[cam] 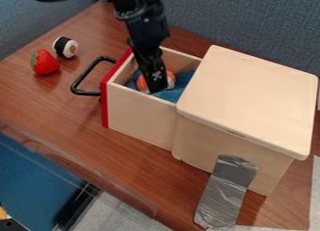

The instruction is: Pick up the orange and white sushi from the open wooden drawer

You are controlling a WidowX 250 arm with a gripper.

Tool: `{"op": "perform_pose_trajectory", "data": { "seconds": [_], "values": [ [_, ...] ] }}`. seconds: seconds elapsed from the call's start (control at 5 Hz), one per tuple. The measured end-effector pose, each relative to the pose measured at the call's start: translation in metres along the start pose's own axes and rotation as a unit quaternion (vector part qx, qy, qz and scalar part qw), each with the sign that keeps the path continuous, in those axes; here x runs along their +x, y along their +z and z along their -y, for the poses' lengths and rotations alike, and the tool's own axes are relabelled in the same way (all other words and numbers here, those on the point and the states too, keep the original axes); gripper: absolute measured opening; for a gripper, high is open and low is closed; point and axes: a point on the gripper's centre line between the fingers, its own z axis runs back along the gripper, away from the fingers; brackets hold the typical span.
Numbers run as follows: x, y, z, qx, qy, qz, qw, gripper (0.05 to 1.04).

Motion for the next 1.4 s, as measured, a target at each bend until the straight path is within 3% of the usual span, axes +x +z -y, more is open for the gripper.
{"op": "perform_pose_trajectory", "data": {
  "seconds": [0.4, 0.6, 0.8, 1.2, 1.4],
  "values": [
    [-0.005, -0.026, -0.003, 0.008, 0.011, -0.021, 0.9997, 0.954],
    [-0.006, -0.027, -0.003, 0.007, 0.015, -0.019, 0.9997, 0.677],
    [-0.005, -0.025, 0.002, -0.006, 0.009, -0.011, 0.9999, 0.579],
    [0.0, 0.012, 0.004, -0.031, -0.002, 0.037, 0.9988, 0.578],
    [0.006, 0.035, -0.006, -0.033, 0.01, 0.063, 0.9974, 0.578]
  ]
}}
